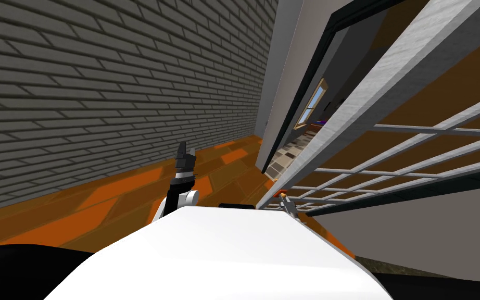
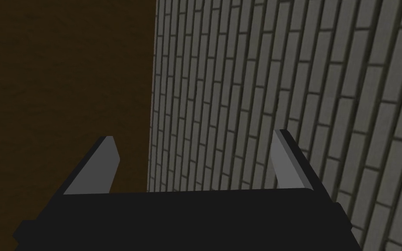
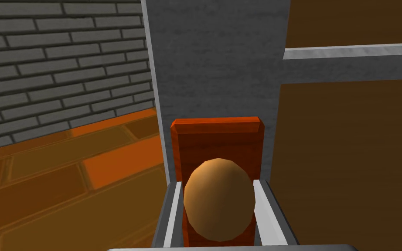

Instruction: Pull the door open

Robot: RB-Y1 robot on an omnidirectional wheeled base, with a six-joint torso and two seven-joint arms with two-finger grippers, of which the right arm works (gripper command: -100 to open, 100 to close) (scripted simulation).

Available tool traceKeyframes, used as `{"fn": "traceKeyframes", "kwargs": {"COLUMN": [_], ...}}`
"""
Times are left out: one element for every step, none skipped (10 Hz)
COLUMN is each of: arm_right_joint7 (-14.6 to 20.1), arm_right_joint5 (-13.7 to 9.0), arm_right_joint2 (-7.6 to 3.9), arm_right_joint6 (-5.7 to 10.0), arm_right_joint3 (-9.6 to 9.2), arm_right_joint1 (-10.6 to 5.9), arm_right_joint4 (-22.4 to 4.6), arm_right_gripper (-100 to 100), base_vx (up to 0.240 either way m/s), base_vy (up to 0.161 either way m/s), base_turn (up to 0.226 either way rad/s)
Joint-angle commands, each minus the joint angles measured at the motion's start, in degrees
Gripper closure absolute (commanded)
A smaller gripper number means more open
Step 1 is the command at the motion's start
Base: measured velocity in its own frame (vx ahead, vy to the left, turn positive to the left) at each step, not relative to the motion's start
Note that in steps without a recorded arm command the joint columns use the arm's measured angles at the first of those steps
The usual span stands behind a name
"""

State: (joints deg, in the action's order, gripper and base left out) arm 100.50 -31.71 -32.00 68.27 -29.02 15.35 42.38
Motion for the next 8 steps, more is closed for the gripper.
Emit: {"fn": "traceKeyframes", "kwargs": {"arm_right_joint7": [0.37, 0.65, 0.96, 1.29, 1.62, 1.95, 2.26, 2.54], "arm_right_joint5": [0.11, 0.18, 0.26, 0.34, 0.42, 0.50, 0.58, 0.65], "arm_right_joint2": [-0.15, -0.28, -0.41, -0.55, -0.69, -0.84, -0.97, -1.09], "arm_right_joint6": [0.77, 1.27, 1.82, 2.41, 3.01, 3.60, 4.16, 4.67], "arm_right_joint3": [-0.28, -0.51, -0.76, -1.03, -1.30, -1.57, -1.83, -2.06], "arm_right_joint1": [-0.11, -0.19, -0.28, -0.37, -0.47, -0.57, -0.66, -0.74], "arm_right_joint4": [-0.47, -0.91, -1.39, -1.90, -2.41, -2.92, -3.41, -3.85], "arm_right_gripper": [100, 100, 100, 100, 100, 100, 100, 100], "base_vx": [-0.185, -0.172, -0.180, -0.204, -0.221, -0.212, -0.191, -0.197], "base_vy": [-0.052, -0.054, -0.043, -0.050, -0.069, -0.058, -0.070, -0.047], "base_turn": [0.131, 0.105, 0.145, 0.147, 0.160, 0.148, 0.146, 0.142]}}
